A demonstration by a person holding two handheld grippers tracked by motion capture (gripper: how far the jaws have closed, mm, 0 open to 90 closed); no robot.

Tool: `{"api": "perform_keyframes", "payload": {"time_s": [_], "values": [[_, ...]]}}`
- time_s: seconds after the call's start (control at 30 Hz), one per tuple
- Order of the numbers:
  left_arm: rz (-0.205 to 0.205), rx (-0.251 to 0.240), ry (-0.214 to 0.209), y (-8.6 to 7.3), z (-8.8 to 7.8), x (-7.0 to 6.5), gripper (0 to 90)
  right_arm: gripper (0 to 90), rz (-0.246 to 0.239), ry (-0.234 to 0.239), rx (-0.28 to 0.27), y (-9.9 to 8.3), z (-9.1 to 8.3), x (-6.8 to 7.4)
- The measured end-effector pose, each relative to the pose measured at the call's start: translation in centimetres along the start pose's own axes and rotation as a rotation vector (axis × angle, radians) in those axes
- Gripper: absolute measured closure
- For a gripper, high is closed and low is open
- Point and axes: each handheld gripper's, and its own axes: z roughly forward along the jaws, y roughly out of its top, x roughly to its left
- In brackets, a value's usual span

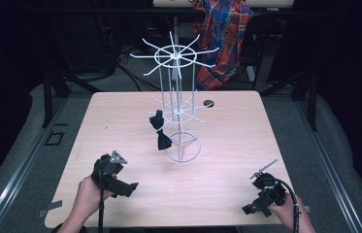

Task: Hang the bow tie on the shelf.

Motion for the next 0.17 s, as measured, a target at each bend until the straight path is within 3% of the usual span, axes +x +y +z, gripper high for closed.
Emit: {"api": "perform_keyframes", "payload": {"time_s": [0.17], "values": [[-0.02, -0.015, -0.037, 0.14, 0.48, 0.31, 0.0, 7.5, -0.006, 0.003, 0.007, 0.02, -0.02, -0.04]]}}
